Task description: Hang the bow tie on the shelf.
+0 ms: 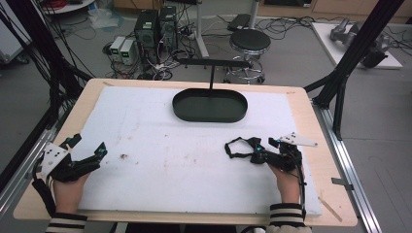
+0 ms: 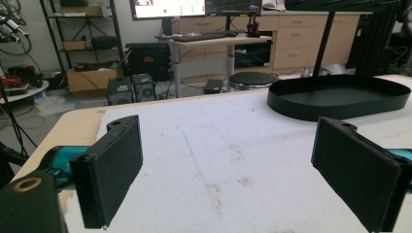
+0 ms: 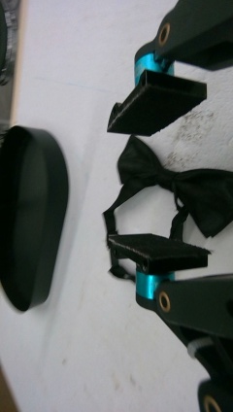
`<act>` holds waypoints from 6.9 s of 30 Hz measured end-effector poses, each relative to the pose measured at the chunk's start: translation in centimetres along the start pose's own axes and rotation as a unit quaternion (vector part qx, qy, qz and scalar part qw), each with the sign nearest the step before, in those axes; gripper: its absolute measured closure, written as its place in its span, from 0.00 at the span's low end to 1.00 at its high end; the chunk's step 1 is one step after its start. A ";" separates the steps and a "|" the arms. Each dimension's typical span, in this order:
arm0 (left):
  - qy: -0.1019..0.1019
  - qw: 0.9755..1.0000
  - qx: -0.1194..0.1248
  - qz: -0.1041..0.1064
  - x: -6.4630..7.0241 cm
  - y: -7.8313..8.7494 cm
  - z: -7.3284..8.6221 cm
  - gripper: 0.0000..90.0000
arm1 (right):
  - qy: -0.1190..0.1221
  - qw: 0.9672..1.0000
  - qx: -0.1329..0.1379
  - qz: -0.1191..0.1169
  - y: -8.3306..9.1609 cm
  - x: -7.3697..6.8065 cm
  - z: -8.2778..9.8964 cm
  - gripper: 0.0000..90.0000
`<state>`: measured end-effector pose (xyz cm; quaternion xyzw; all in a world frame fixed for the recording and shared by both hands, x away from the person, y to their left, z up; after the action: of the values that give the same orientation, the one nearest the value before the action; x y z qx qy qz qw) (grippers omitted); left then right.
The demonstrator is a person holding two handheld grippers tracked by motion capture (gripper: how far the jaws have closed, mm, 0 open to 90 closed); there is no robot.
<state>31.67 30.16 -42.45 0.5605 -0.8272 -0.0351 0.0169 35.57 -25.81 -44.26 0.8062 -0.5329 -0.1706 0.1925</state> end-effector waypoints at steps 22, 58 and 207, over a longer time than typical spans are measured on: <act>0.001 1.000 -0.002 0.000 0.0 0.1 0.1 0.13 | -0.004 0.995 -0.099 0.012 -3.7 -0.1 1.7 0.72; 0.000 1.000 -0.002 -0.006 -0.4 0.6 0.1 0.13 | 0.155 0.977 0.091 0.117 -1.2 -3.4 -4.5 0.87; -0.003 1.000 0.025 0.012 0.2 1.1 -0.7 0.13 | 0.030 0.970 0.225 0.084 7.7 -0.5 3.1 0.13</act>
<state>30.62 30.37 -41.67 0.5504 -0.8347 -0.0160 0.0007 27.79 -28.48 -43.08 0.7856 -0.6177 -0.0054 0.0357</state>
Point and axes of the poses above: each handheld gripper's, and its own axes: y roughly backward along the jaws, z roughly out of its underside, x roughly to its right, the point moved 6 cm from there along -y, roughly forward along the jaws, and after that the axes turned 4 degrees about z, right-handed, at the moved point
